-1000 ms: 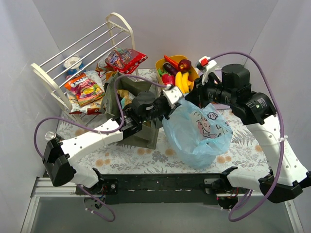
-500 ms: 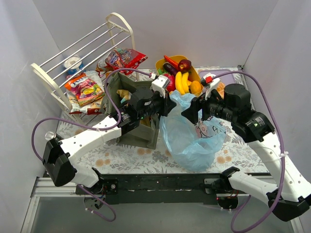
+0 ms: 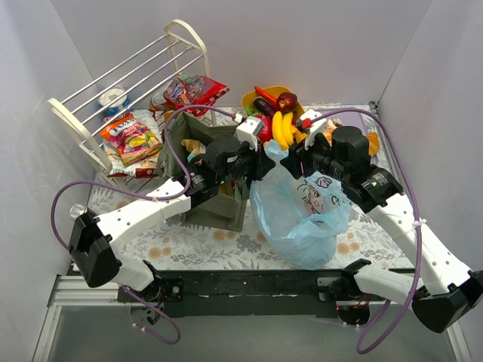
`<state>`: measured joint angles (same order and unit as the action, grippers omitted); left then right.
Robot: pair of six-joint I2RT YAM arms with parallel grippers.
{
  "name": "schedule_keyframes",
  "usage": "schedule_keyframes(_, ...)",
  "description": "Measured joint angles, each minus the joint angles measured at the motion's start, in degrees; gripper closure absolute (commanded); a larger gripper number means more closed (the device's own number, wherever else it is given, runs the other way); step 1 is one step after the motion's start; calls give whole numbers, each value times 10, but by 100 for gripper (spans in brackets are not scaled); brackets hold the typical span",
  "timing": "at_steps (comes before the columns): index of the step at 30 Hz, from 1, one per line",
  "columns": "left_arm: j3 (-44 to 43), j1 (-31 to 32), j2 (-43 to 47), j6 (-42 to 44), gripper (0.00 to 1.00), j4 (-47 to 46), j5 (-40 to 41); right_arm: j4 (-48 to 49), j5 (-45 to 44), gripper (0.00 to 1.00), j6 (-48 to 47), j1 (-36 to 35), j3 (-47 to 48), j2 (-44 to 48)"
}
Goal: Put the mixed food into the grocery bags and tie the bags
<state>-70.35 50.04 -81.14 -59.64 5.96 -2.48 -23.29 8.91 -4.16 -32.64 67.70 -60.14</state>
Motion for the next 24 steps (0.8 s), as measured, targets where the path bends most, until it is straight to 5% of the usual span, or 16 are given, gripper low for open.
schedule_keyframes(1, 0, 0, 0, -1, 100, 0, -1, 0, -2, 51, -6, 0, 0, -3)
schedule_keyframes(5, 0, -2, 0, -6, 100, 0, -3, 3, -2, 95, -25, 0, 8, -11)
schedule_keyframes(10, 12, -3, 6, 14, 100, -6, -20, -9, -6, 99, -33, -1, 76, -40)
schedule_keyframes(12, 30, -4, 15, 38, 85, -11, -40, -19, -9, 99, -34, -1, 128, -52)
schedule_keyframes(13, 37, -4, 19, 49, 70, -13, -53, -20, -8, 99, -34, -3, 147, -53)
schedule_keyframes(14, 40, -4, 23, 63, 40, -17, -70, -21, -9, 99, -35, -4, 158, -53)
schedule_keyframes(17, 44, -4, 38, 96, 7, -10, -118, -15, -8, 99, -40, -4, 174, -47)
schedule_keyframes(24, 47, -7, 120, 163, 2, 9, -129, -2, 29, 99, -49, -4, 157, -40)
